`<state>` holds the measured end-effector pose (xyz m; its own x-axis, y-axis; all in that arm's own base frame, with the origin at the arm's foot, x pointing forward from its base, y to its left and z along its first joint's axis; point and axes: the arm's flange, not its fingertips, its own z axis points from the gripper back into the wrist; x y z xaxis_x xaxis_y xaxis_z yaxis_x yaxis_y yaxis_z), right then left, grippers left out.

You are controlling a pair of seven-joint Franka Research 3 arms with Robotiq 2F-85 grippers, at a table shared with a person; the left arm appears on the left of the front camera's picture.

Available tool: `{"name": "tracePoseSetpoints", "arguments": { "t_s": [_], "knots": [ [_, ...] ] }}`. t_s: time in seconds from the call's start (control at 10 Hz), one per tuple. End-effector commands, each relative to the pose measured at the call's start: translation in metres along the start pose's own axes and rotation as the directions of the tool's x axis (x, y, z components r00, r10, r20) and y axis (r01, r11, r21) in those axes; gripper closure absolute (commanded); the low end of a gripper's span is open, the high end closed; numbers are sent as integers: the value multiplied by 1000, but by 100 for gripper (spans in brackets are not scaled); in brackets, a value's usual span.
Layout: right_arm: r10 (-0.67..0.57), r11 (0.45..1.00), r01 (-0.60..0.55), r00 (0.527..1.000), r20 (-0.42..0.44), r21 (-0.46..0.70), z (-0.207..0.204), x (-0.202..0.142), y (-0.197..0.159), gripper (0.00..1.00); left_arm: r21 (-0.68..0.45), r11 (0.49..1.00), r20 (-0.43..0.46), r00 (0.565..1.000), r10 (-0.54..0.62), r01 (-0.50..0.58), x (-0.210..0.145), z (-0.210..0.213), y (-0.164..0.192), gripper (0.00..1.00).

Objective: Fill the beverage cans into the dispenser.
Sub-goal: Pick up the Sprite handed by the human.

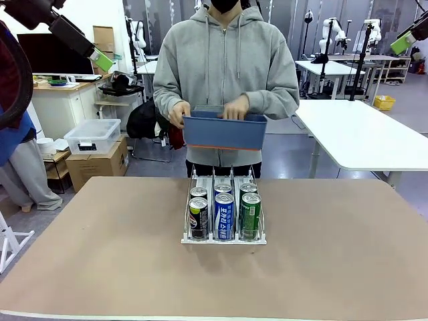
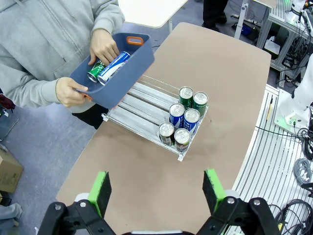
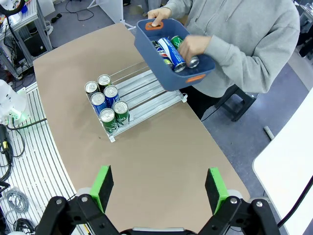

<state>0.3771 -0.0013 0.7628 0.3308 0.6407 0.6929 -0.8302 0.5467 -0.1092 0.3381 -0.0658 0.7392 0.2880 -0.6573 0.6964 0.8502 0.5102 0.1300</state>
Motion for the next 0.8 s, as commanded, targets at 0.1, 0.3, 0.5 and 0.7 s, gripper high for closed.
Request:
{"name": "tracePoseSetpoints", "arguments": {
  "t_s": [0.1, 0.3, 0.5, 0.7],
  "knots": [
    [-2, 1000, 2, 1000, -1, 0, -1, -1, 0, 0, -9, 1000, -2, 1000, 2, -2, -2, -1, 0, 0],
    [-2, 1000, 2, 1000, -1, 0, -1, -1, 0, 0, -9, 1000, -2, 1000, 2, -2, -2, -1, 0, 0],
    [-2, 1000, 2, 1000, -1, 0, -1, -1, 0, 0, -9, 1000, -2, 1000, 2, -2, -2, -1, 0, 0],
    [-2, 1000, 2, 1000, -1, 0, -1, -1, 0, 0, -9, 1000, -2, 1000, 2, -2, -2, -1, 0, 0]
  ]
}}
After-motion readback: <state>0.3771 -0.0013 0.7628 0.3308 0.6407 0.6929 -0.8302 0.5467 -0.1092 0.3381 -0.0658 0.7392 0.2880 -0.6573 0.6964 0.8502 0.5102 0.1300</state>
